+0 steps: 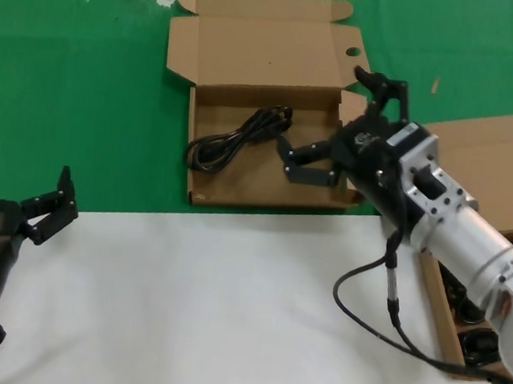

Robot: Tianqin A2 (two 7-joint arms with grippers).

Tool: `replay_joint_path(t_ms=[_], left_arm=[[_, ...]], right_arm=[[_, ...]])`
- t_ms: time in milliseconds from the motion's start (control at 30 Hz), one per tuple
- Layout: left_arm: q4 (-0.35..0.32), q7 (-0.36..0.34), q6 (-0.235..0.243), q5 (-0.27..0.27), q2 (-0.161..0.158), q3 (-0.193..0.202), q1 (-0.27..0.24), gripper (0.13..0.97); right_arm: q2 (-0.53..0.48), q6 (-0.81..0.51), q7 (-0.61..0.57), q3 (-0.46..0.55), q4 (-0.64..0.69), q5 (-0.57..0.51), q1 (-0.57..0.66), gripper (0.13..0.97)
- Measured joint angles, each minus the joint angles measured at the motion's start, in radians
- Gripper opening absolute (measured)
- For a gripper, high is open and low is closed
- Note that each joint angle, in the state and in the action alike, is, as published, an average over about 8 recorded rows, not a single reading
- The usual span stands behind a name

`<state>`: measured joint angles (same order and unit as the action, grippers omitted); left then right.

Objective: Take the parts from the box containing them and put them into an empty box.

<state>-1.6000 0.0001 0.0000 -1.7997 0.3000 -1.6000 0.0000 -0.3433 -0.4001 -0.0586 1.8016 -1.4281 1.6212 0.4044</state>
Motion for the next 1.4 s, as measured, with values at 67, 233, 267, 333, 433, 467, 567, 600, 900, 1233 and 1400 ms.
replay_joint_path(t_ms=[67, 233, 267, 333, 433, 467, 567, 600, 900, 1233, 1400], left_arm=[[0.0, 0.0, 0.0, 0.0, 0.0, 0.0, 0.0, 0.86], [0.0, 0.0, 0.0, 0.0, 0.0, 0.0, 0.0, 0.913], [0.0, 0.0, 0.0, 0.0, 0.0, 0.0, 0.0, 0.92], [0.0, 0.0, 0.0, 0.0, 0.0, 0.0, 0.0, 0.934], [0.0, 0.0, 0.0, 0.0, 0.0, 0.0, 0.0, 0.955], [0.0, 0.0, 0.0, 0.0, 0.0, 0.0, 0.0, 0.962], [0.0, 0.0, 0.0, 0.0, 0.0, 0.0, 0.0, 0.962], [0.0, 0.0, 0.0, 0.0, 0.0, 0.0, 0.0, 0.962], [0.0, 0.0, 0.0, 0.0, 0.0, 0.0, 0.0, 0.966], [0.0, 0.0, 0.0, 0.0, 0.0, 0.0, 0.0, 0.966], [0.0, 0.0, 0.0, 0.0, 0.0, 0.0, 0.0, 0.966]], right_arm=[[0.003, 0.025, 0.004, -0.013, -0.011, 0.011, -0.025, 0.966], [0.01, 0.088, 0.013, -0.045, -0.038, 0.039, -0.09, 0.966], [0.011, 0.101, 0.015, -0.051, -0.044, 0.045, -0.102, 0.966], [0.014, 0.126, 0.018, -0.064, -0.055, 0.056, -0.128, 0.966], [0.018, 0.164, 0.024, -0.083, -0.071, 0.073, -0.166, 0.966], [0.019, 0.176, 0.026, -0.089, -0.076, 0.079, -0.178, 0.966], [0.023, 0.214, 0.031, -0.108, -0.092, 0.096, -0.217, 0.966], [0.025, 0.227, 0.033, -0.115, -0.098, 0.101, -0.23, 0.966], [0.036, 0.337, 0.049, -0.17, -0.145, 0.151, -0.34, 0.966], [0.04, 0.368, 0.054, -0.186, -0.158, 0.165, -0.372, 0.966], [0.04, 0.368, 0.054, -0.186, -0.158, 0.165, -0.372, 0.966]])
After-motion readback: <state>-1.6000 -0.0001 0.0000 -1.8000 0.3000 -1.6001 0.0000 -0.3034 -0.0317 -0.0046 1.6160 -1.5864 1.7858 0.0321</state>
